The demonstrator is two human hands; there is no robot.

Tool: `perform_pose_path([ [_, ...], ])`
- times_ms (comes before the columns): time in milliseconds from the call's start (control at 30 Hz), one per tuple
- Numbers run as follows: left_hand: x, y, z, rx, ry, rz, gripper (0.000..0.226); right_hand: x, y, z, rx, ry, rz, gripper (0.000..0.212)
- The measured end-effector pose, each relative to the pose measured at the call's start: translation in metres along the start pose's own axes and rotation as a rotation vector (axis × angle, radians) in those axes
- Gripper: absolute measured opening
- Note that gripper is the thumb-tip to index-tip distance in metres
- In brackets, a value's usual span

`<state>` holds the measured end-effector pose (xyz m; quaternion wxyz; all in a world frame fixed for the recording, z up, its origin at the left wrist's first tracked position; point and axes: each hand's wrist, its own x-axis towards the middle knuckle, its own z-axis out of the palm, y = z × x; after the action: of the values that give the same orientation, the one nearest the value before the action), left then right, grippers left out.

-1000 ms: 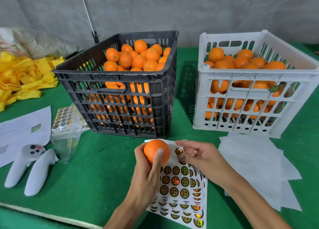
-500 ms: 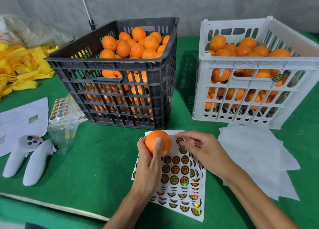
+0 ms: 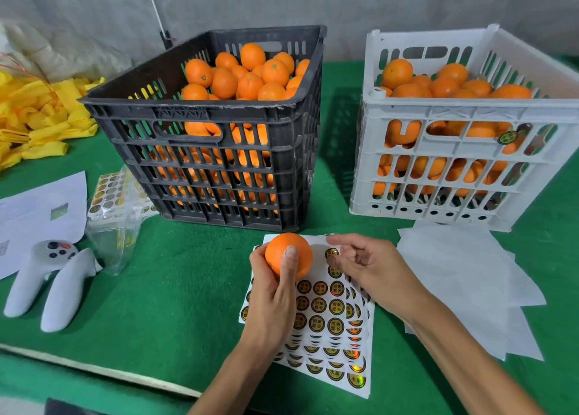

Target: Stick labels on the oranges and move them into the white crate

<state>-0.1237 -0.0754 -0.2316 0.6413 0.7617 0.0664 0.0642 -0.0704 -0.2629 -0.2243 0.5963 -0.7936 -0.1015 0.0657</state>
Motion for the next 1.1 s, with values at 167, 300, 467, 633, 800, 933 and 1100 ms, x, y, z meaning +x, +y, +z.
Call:
perform_pose_path([
  [167, 0.0004, -0.0002, 0.0008, 0.002, 0.002, 0.011, 0.046, -0.0010, -0.0025, -0.0005, -0.011, 0.006, -0.019, 0.020],
  [300, 0.0007, -0.0009, 0.0007, 0.003, 0.003, 0.023, 0.053, -0.0015, -0.0026, -0.0008, -0.021, 0.003, -0.041, 0.017],
  [467, 0.0013, -0.0013, 0.0006, 0.016, 0.005, 0.027, 0.062, 0.0001, 0.0008, -0.0010, -0.009, 0.022, -0.054, 0.021],
  [633, 0.0012, -0.0018, 0.0004, 0.030, 0.014, 0.028, 0.060, 0.0019, 0.0037, -0.0005, -0.023, 0.043, -0.029, 0.019],
  [800, 0.0013, -0.0027, 0.0007, 0.027, 0.011, 0.025, 0.052, 0.0019, 0.0047, 0.0013, -0.027, 0.046, -0.020, 0.017],
  [933, 0.0010, -0.0036, 0.0005, 0.034, 0.014, 0.022, 0.053, 0.0021, 0.0062, 0.0018, -0.052, 0.031, -0.032, 0.021],
  [1100, 0.0008, -0.0030, 0.0008, 0.042, 0.009, 0.022, 0.051, 0.0020, 0.0049, 0.0007, -0.082, 0.017, -0.026, 0.024],
])
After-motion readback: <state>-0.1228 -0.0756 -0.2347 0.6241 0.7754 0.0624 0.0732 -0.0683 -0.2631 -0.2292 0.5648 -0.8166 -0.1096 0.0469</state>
